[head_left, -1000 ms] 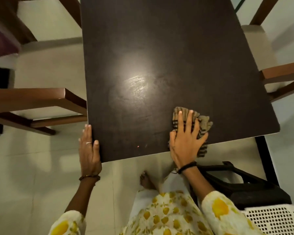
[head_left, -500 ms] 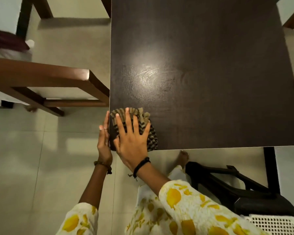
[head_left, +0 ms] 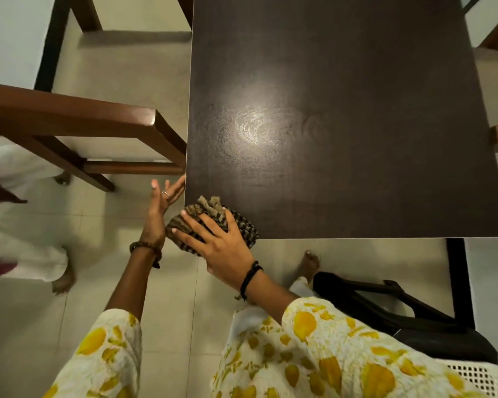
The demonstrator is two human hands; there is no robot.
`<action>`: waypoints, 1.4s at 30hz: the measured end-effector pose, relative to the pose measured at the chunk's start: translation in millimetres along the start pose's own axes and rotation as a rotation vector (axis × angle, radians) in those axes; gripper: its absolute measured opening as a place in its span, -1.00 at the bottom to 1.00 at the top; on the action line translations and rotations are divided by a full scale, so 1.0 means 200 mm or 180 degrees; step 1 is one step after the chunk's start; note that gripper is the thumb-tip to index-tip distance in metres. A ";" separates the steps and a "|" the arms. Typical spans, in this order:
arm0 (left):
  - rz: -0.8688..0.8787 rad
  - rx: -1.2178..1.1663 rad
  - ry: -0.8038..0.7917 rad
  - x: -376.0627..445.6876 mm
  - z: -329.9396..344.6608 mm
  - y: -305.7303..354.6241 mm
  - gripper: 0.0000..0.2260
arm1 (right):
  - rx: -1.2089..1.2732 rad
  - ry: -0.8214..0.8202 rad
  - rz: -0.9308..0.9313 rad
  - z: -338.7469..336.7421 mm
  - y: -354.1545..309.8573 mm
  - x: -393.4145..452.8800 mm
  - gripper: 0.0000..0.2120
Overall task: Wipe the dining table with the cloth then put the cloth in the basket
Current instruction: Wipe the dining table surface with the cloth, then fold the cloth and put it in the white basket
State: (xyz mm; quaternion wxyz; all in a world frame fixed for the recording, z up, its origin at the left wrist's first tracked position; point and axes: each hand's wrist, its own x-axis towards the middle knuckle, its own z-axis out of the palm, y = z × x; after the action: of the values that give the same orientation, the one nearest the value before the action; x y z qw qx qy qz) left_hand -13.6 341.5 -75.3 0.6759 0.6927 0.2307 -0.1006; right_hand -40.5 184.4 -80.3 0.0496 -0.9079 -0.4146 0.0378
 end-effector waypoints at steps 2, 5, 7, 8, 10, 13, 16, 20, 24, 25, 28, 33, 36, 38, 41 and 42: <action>0.0085 0.0114 0.0065 -0.05 0.06 0.00 -0.52 | 0.0183 0.0092 -0.0149 -0.01 0.04 -0.04 -0.34; 0.0189 0.0395 0.0148 -0.12 0.13 -0.02 -0.56 | 0.0437 0.0226 -0.0231 -0.03 0.11 -0.12 -0.45; 0.0275 0.0563 0.0236 -0.17 0.15 -0.04 -0.56 | 0.0482 0.0310 -0.0191 -0.05 0.15 -0.19 -0.48; 0.0252 0.0644 0.0269 -0.19 0.16 -0.05 -0.55 | 0.0528 0.0358 -0.0149 -0.06 0.17 -0.23 -0.50; 0.0129 0.0734 0.0453 -0.22 0.17 -0.09 -0.53 | 0.0693 0.0366 0.0004 -0.08 0.23 -0.32 -0.51; 0.0408 0.1489 0.0811 -0.30 0.23 -0.13 -0.43 | 0.0912 0.0136 0.0447 -0.20 0.31 -0.44 -0.51; 0.0806 0.2157 0.1013 -0.44 0.38 -0.15 -0.43 | 0.1294 -0.0499 0.1062 -0.33 0.42 -0.58 -0.55; 0.1461 0.2867 0.0183 -0.60 0.67 -0.15 -0.43 | 0.3929 -0.0250 0.2636 -0.38 0.59 -0.86 -0.51; 0.1987 0.3632 -0.0795 -0.71 0.95 -0.20 -0.37 | 0.6218 0.1088 0.4005 -0.34 0.67 -1.23 -0.57; 0.2133 0.3773 -0.0981 -0.74 1.01 -0.22 -0.34 | 0.6881 0.1458 0.4129 -0.32 0.66 -1.31 -0.50; 0.2687 0.4119 -0.1526 -0.82 1.22 -0.24 -0.26 | 0.7984 0.2750 0.3941 -0.27 0.61 -1.59 -0.29; 0.3196 0.4259 -0.2152 -0.97 1.62 -0.30 -0.08 | 0.8104 0.4815 0.3678 -0.22 0.49 -2.04 -0.29; 0.3417 0.4336 -0.2546 -1.09 1.86 -0.36 -0.12 | 0.7824 0.5962 0.3245 -0.21 0.41 -2.28 -0.45; 0.3621 0.4334 -0.2847 -1.19 2.02 -0.41 -0.25 | 0.7571 0.6627 0.2952 -0.19 0.37 -2.44 -0.48; 0.3784 0.4293 -0.3330 -1.30 2.21 -0.50 -0.24 | 0.7237 0.7323 0.3272 -0.12 0.33 -2.63 -0.21; 0.3812 0.4283 -0.3497 -1.34 2.27 -0.54 -0.22 | 0.7160 0.7488 0.3332 -0.10 0.31 -2.70 -0.14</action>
State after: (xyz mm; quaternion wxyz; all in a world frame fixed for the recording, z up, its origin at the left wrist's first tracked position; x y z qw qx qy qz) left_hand -218.0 -156.7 -80.7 0.1033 0.7850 -0.5901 -0.1577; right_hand -344.1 -265.0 -53.8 -0.8558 -0.0064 -0.3910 0.3387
